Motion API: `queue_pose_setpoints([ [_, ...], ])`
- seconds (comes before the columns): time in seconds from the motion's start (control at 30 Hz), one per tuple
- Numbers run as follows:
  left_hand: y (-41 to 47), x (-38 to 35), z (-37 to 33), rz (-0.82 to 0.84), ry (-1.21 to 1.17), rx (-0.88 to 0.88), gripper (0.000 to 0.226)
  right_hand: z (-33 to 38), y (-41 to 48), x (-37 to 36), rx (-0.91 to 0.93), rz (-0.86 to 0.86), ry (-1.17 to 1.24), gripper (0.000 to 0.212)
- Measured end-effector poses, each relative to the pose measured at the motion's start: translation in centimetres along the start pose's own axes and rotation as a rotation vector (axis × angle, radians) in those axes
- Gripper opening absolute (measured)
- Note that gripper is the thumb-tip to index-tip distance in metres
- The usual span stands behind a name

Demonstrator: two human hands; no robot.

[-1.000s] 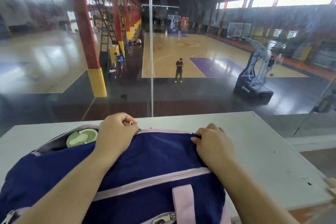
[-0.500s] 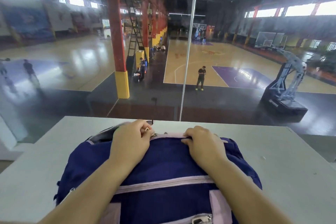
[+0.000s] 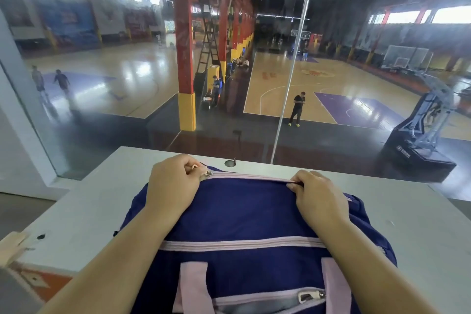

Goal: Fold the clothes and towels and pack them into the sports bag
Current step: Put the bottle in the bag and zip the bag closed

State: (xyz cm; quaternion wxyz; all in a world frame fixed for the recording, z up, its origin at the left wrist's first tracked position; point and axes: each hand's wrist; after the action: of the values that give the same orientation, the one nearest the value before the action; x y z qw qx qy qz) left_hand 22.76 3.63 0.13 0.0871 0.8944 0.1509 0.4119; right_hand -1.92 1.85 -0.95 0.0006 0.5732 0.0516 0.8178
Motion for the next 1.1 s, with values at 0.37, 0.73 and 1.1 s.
queue_pose_setpoints([
  [0.37, 1.0, 3.2, 3.5, 0.008, -0.051, 0.177, 0.007, -1.8, 0.5, 0.2, -0.099, 0.009, -0.032, 0.019],
  [0.73, -1.4, 0.9, 3.4, 0.077, -0.040, 0.075, 0.042, -2.8, -2.1, 0.4, -0.008, 0.019, -0.048, 0.034],
  [1.1, -5.0, -1.4, 4.5, 0.411, 0.019, -0.183, 0.095, -6.7, -7.6, -1.3, 0.158, 0.078, -0.201, 0.065],
])
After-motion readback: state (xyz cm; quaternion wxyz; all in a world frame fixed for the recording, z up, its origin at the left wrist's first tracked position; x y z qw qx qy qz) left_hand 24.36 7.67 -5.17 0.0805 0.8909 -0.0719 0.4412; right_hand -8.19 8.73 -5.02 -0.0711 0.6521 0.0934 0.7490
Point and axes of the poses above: each hand's wrist, its own y-axis towards the middle knuckle, its own x-axis out of the back of the hand, z = x × y, and after that the axes turned 14 degrees about z, right-handed
